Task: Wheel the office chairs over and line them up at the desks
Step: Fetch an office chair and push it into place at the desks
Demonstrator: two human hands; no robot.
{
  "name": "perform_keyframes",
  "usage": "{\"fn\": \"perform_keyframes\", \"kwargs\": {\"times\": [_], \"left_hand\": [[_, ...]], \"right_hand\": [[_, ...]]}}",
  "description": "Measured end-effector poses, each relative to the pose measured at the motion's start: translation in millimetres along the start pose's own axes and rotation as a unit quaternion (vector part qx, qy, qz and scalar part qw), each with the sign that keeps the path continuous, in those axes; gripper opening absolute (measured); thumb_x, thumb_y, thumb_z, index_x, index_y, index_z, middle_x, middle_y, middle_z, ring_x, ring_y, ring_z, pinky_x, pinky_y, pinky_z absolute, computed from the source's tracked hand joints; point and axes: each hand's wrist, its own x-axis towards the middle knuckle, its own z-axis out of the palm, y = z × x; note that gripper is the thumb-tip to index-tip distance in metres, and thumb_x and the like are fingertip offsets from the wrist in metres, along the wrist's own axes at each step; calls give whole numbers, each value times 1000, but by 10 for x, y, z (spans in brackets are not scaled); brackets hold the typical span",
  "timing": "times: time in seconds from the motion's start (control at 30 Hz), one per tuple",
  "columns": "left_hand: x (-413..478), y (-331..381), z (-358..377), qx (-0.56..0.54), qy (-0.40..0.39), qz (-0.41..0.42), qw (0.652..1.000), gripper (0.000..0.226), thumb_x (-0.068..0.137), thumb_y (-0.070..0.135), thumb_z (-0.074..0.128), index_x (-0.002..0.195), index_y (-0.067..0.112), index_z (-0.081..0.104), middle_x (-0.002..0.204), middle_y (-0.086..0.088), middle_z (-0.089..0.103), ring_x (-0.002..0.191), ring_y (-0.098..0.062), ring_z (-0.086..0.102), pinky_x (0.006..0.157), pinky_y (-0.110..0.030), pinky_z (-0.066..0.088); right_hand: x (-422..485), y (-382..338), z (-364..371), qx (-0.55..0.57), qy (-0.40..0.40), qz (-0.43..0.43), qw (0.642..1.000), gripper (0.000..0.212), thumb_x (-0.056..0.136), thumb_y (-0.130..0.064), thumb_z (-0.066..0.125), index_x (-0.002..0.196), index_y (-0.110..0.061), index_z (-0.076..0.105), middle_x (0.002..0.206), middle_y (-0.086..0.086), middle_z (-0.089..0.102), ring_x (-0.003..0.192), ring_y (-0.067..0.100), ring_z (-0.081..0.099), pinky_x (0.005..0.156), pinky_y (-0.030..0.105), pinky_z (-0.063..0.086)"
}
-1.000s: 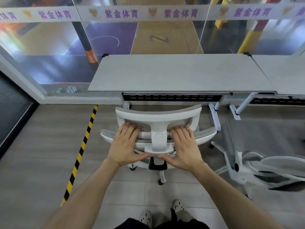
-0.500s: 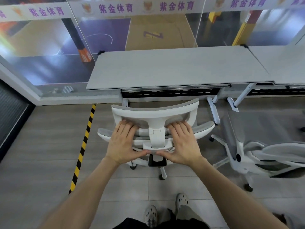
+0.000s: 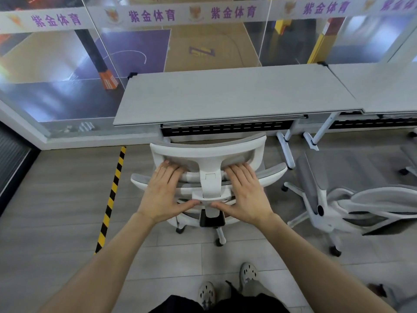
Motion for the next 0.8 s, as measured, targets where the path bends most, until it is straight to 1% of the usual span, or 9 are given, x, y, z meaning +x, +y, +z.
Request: {"fn": "perform_keyframes", "kwargs": {"times": [0.07,0.13,0.23,0.3,0.43,0.53,0.63,0.73,0.8], "left_hand": [[-32,33,-55,-20,39,-3,999,69,100,70,65,137,12,66,136,-5,64,134,-28,60,119,-48,47],[-34,142,-141,-33,97,9,995,46,107,54,63,120,11,73,114,-3,72,107,-24,70,93,-41,58],[64,440,-254,-41,137,86,986,22,108,33,66,101,14,76,82,5,73,71,-14,68,60,-34,57],[192,726,-258,-43,94,138,985,25,109,33,62,92,19,74,73,9,68,61,-11,63,53,-31,53],[475,1397,-96,-42,-59,196,978,27,106,44,54,83,29,58,70,12,59,62,-15,61,52,-32,45],[682,1853,136,-36,-163,239,956,24,104,50,53,89,31,50,82,11,63,78,-19,66,62,-37,49],[915,2280,382,-4,-242,260,935,29,106,54,53,113,27,63,103,9,72,95,-21,71,76,-41,57],[1171,2728,614,-1,-280,278,919,27,107,53,52,111,27,59,106,9,67,98,-21,69,80,-42,59],[1359,3030,822,7,-267,309,913,28,107,51,53,118,26,60,111,7,66,106,-21,68,80,-40,57]], "right_hand": [[-102,4,-39,11,-1,-4,1000,94,97,-80,59,161,-12,48,167,4,47,163,26,35,136,53,23],[-286,32,-77,26,36,-17,999,67,104,-56,65,154,-12,58,163,3,53,160,24,42,135,55,27],[-660,157,-137,27,82,-5,996,34,102,-30,72,132,-14,72,150,1,63,150,21,54,132,55,31],[-922,317,-194,19,63,38,997,22,101,-28,71,119,-17,76,143,1,67,143,21,59,131,54,34],[-1486,672,-418,-20,-21,158,987,16,98,-25,71,108,-15,78,128,2,72,125,24,69,116,47,50],[-1946,963,-634,-32,-18,261,965,11,94,-21,74,100,-13,75,116,1,72,105,29,71,96,41,55],[-2390,1289,-872,-22,0,360,933,23,97,-30,71,115,-16,75,121,1,72,107,31,70,94,44,56],[-2762,1705,-1094,-42,29,428,902,33,98,-39,74,121,-16,74,126,2,71,112,33,70,95,46,57],[-2956,2063,-1247,-56,53,450,889,38,94,-40,79,121,-15,73,127,4,69,118,34,68,98,49,55]]}}
